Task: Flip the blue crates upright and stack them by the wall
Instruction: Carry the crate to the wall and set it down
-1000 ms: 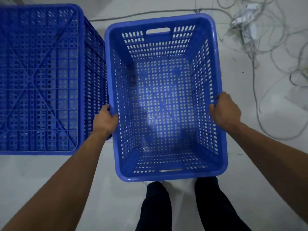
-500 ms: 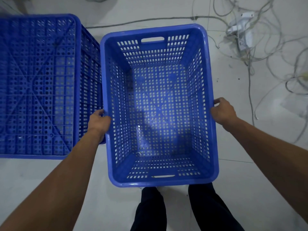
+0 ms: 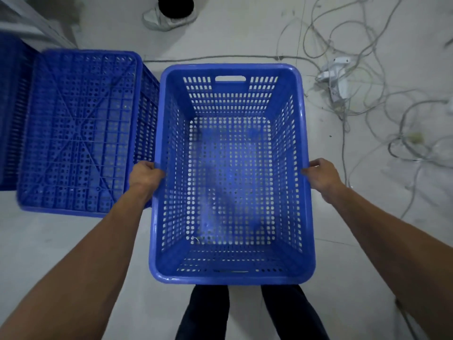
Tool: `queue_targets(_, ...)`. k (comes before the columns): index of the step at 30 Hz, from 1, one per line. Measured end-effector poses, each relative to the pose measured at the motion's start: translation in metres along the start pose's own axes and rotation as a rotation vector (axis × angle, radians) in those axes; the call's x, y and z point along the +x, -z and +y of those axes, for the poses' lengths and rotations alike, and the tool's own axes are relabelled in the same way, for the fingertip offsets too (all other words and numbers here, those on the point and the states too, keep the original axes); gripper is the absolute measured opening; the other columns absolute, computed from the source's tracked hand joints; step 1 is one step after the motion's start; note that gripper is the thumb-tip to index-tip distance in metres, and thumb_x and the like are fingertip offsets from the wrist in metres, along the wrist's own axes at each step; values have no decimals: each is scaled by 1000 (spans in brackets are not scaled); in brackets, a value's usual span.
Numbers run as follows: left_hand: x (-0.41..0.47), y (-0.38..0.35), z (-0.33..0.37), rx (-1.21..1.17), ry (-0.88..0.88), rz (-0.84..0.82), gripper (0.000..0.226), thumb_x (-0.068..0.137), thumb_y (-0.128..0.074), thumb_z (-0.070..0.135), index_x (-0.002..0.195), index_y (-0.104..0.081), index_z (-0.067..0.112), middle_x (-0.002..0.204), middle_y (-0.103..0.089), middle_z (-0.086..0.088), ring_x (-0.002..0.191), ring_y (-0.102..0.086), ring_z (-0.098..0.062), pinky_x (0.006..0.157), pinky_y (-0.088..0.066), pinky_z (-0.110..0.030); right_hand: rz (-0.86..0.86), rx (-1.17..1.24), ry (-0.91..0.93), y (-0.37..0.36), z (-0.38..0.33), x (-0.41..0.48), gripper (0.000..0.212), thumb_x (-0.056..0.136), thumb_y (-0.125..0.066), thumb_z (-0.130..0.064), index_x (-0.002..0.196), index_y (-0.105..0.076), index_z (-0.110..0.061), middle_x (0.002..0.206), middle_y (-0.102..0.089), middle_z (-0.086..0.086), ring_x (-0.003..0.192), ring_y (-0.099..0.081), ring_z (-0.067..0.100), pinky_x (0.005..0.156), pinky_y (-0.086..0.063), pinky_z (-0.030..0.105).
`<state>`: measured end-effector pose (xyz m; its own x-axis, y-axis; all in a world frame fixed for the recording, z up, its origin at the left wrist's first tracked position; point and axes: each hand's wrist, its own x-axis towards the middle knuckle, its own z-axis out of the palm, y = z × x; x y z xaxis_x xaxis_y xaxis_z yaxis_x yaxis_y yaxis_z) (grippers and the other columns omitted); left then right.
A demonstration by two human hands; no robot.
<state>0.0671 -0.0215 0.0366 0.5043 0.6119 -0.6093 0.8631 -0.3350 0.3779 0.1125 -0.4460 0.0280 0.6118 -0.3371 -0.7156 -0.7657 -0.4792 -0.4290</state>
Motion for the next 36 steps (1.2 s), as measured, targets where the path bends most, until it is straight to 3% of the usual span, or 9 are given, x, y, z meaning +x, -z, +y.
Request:
queue_targets(4,-58,47,18,50,-16,18,33,84,-67,7,66,-40,15,62,-42,-10,57,-42,-22,58,-46,-38,35,-97,97,43,-26,-49,8,81,-63,-22,82,-56,-18,85,-67,7,79,-64,30,72,-52,40)
queue_targets(8,-129,105,24,59,-34,82,28,83,-65,8,67,-43,14,68,-47,-14,64,-48,-22,64,-54,-45,-11,-238,208,84,-62,-107,20,84,-59,-23,78,-60,-4,71,-62,11,68,-62,32,55,-41,30)
queue_targets(12,-193,158,17,29,-16,163,26,80,-65,8,64,-45,13,67,-50,-14,62,-51,-23,59,-48,-38,-17,-341,285,109,-99,-159,35,89,-59,-28,105,-62,3,91,-65,15,75,-60,30,59,-39,28)
queue_targets(17,-255,220,-10,-13,17,244,25,76,-66,14,59,-47,14,58,-52,-7,53,-51,-24,49,-40,-28,102,-478,412,105,-142,-231,44,96,-54,-37,118,-50,1,112,-65,19,92,-62,34,71,-40,34)
queue_targets(21,-286,263,-44,-67,76,283,14,75,-60,13,62,-56,11,63,-57,-7,61,-58,-26,52,-44,-30,152,-611,563,82,-167,-282,41,99,-47,-37,117,-49,1,113,-66,20,101,-64,39,78,-43,39)
queue_targets(26,-306,314,-105,-150,138,351,24,73,-58,13,52,-45,14,52,-47,-1,50,-48,-22,45,-36,-27,107,-710,679,32,-197,-337,39,98,-47,-35,116,-50,0,113,-65,19,100,-64,39,76,-43,38)
queue_targets(30,-310,354,-172,-239,210,409,24,72,-59,14,51,-48,13,53,-52,-3,52,-53,-24,49,-40,-27,49,-734,765,-26,-219,-388,41,97,-50,-33,119,-49,2,119,-63,22,108,-62,42,87,-48,44)
queue_targets(36,-310,405,-291,-385,340,465,17,71,-61,16,55,-57,11,63,-62,-8,61,-62,-28,60,-51,-33,-17,-814,878,-130,-236,-470,44,94,-50,-32,121,-49,2,122,-61,23,110,-60,42,87,-47,43)
